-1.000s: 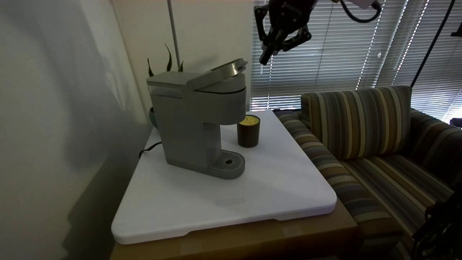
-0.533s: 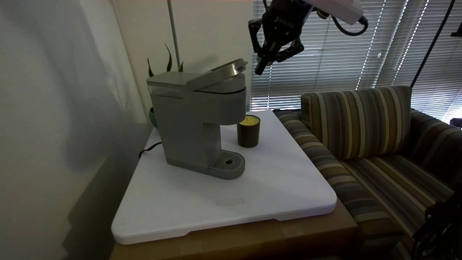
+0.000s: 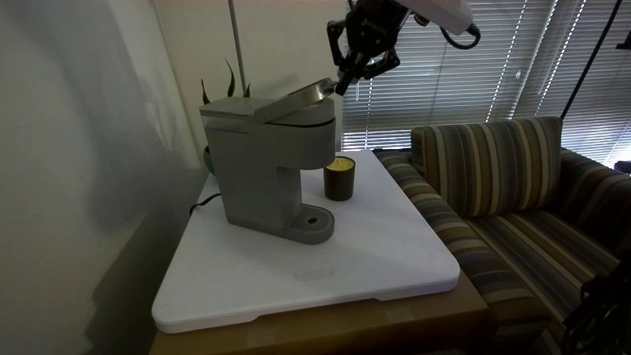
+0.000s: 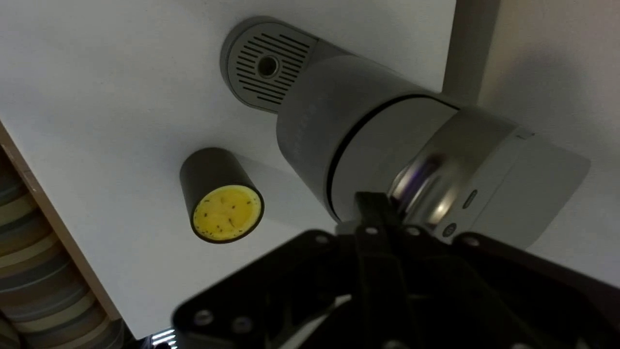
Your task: Open the top compartment of the coffee maker.
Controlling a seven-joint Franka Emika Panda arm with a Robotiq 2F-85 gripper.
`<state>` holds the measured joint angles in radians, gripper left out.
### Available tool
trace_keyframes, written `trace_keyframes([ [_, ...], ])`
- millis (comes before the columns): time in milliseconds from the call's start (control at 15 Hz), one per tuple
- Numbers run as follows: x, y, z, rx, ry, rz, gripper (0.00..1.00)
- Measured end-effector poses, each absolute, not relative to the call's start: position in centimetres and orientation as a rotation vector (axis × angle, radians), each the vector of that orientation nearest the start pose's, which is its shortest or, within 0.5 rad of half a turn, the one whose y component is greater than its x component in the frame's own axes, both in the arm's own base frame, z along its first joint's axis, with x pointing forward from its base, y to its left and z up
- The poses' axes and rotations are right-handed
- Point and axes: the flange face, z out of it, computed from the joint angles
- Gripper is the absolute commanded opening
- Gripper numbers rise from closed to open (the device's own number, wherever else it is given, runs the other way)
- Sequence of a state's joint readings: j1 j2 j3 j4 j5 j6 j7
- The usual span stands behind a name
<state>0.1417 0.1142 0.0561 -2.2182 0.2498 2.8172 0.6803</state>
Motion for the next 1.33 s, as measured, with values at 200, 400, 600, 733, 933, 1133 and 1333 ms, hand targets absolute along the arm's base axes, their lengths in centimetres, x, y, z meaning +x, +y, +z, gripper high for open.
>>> trace_keyframes([
  [200,57.2,10.2,37.8,-2.590,0.947,-0.536,0.00],
  [400,57.3,10.2,38.0,-2.587,0.943,-0.545,0.00],
  [600,57.4,10.3,38.4,-2.588,0.932,-0.559,0.00],
  [733,57.5,10.4,38.7,-2.590,0.919,-0.572,0.00],
  [933,57.7,10.6,39.4,-2.599,0.890,-0.600,0.00],
  [1133,58.0,10.9,40.0,-2.616,0.852,-0.632,0.00],
  [1333,58.3,11.1,40.7,-2.629,0.817,-0.663,0.00],
])
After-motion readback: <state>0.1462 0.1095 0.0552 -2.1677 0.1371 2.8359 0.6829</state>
